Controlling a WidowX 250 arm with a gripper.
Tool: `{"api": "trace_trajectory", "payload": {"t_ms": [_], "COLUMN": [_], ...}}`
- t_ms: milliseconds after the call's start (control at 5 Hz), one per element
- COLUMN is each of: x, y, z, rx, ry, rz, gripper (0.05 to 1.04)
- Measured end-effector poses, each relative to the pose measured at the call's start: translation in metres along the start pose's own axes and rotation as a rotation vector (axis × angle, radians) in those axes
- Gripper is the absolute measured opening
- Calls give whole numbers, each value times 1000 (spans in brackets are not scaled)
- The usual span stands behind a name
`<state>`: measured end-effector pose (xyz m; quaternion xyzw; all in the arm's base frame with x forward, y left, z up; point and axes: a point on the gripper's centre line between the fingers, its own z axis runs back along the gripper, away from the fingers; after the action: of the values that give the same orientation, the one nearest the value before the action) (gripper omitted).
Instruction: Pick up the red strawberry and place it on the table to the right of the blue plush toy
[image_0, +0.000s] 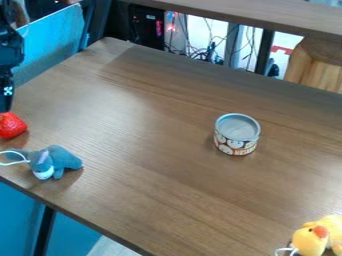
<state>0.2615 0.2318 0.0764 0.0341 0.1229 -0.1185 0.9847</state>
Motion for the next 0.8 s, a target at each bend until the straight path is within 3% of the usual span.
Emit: {"api": "trace_trajectory", "payload": {"t_ms": [200,400,800], "x": [5,12,23], "y": [1,1,-5], "z": [-17,-25,-44], "rx": [-12,-39,-81], "ry": [20,7,29], "rz": [-53,-70,-62], "gripper": [1001,1001,1001]}}
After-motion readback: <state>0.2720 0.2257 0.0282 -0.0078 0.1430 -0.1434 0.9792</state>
